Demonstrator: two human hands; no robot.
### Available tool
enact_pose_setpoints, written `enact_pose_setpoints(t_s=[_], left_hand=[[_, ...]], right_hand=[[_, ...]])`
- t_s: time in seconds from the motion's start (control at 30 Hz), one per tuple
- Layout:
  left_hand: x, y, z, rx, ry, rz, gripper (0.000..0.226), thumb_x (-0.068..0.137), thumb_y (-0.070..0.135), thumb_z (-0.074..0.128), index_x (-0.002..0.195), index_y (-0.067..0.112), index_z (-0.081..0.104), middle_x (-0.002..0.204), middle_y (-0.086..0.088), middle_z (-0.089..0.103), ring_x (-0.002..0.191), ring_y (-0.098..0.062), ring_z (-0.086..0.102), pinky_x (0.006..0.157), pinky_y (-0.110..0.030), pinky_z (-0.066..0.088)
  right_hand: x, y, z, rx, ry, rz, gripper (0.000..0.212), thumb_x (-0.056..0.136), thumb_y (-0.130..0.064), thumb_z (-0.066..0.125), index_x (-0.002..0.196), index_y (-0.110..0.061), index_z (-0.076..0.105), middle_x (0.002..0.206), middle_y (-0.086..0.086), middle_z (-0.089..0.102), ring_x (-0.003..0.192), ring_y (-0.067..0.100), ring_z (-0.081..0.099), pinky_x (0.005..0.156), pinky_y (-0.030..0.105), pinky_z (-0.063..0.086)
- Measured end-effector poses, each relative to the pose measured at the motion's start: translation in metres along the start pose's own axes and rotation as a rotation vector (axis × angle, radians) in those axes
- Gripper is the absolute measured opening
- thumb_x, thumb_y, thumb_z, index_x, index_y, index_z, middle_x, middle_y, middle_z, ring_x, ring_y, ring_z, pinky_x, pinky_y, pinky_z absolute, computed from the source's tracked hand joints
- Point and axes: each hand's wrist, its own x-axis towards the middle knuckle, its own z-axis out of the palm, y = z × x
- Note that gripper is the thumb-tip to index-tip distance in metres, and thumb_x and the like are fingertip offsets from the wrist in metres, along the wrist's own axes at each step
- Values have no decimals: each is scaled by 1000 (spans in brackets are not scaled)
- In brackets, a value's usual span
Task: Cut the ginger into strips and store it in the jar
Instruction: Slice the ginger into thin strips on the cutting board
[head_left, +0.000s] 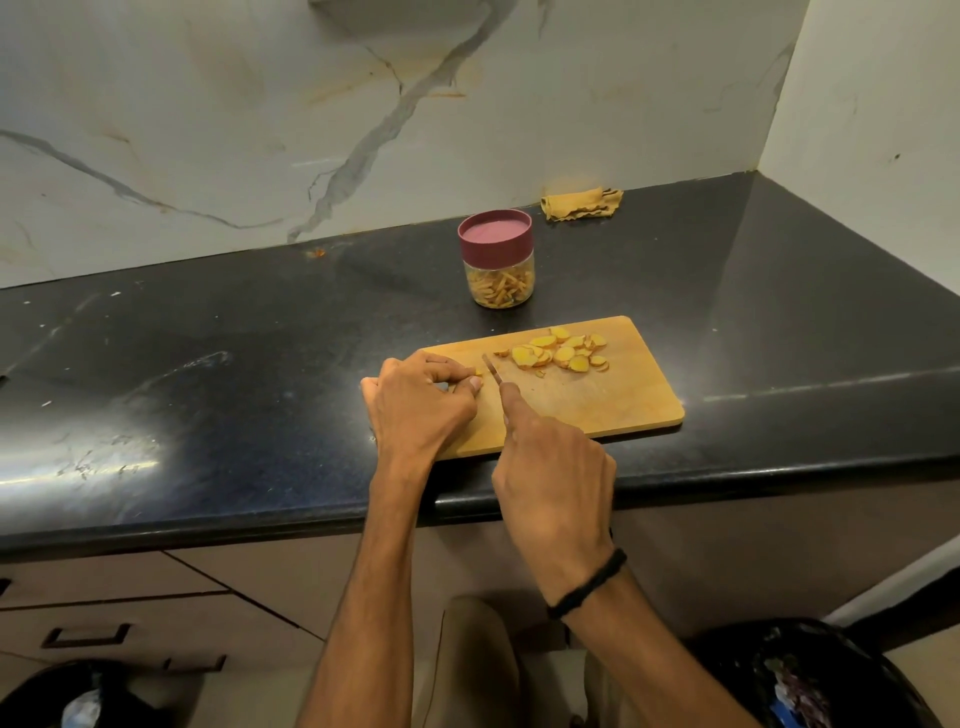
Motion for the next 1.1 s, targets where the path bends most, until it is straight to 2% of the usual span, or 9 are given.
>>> enact_pose_setpoints(t_s=[0.13, 0.23, 0.37, 0.5, 0.6, 0.83, 0.97, 1.1], left_hand=[[0, 0, 1, -3, 0, -12, 16, 82, 41, 76, 92, 30, 80, 104, 17, 71, 107, -11, 58, 91, -21, 37], [1, -1, 1, -21, -1, -12, 14, 81, 40, 77, 90, 30, 80, 102, 17, 71, 106, -13, 59, 92, -33, 46], [0, 1, 0, -8, 4, -4, 13, 81, 42, 75, 89, 33, 80, 101, 20, 70, 106, -10, 58, 91, -30, 38], [1, -1, 0, -17, -16, -19, 13, 79, 45, 75, 85, 35, 79, 93, 26, 65, 102, -12, 60, 93, -45, 48], [1, -1, 0, -52, -28, -25, 14, 78, 46, 75, 86, 34, 79, 93, 25, 66, 103, -13, 61, 93, -45, 50], [0, -1, -1, -25, -7, -16, 13, 82, 45, 75, 91, 36, 79, 102, 19, 70, 108, -13, 57, 99, -48, 44], [-1, 3, -1, 35, 13, -30, 16, 82, 48, 74, 93, 37, 77, 102, 22, 68, 106, -9, 55, 96, -39, 38], [-3, 4, -2, 49, 27, -32, 18, 82, 46, 75, 94, 33, 77, 107, 15, 69, 106, -12, 53, 89, -34, 42]], right_hand=[[10, -3, 7, -20, -22, -19, 56, 102, -24, 42, 153, -33, 18, 82, -3, 46, 74, 13, 43, 66, 29, 33], [13, -2, 11, -29, -28, -20, 56, 103, -24, 42, 153, -34, 18, 82, -2, 45, 74, 14, 43, 66, 29, 33], [16, -3, 10, -77, -43, -24, 58, 102, -22, 43, 153, -35, 18, 83, -1, 46, 74, 15, 42, 66, 30, 34], [18, -3, 6, -132, -69, -24, 62, 101, -21, 45, 153, -36, 16, 85, 1, 46, 75, 16, 42, 66, 31, 35], [8, 2, 4, -118, -83, -4, 64, 100, -21, 46, 152, -39, 14, 82, 0, 44, 75, 15, 42, 67, 30, 36], [-16, 18, -14, -54, -20, 62, 56, 102, -25, 40, 150, -44, 17, 86, -6, 47, 78, 12, 42, 68, 28, 34], [-2, 14, -11, -7, -2, 47, 57, 102, -25, 44, 150, -42, 19, 85, -6, 47, 78, 11, 44, 67, 28, 35], [12, 5, -2, 26, -13, 38, 56, 102, -25, 44, 151, -40, 21, 89, -3, 50, 81, 13, 45, 68, 30, 36]])
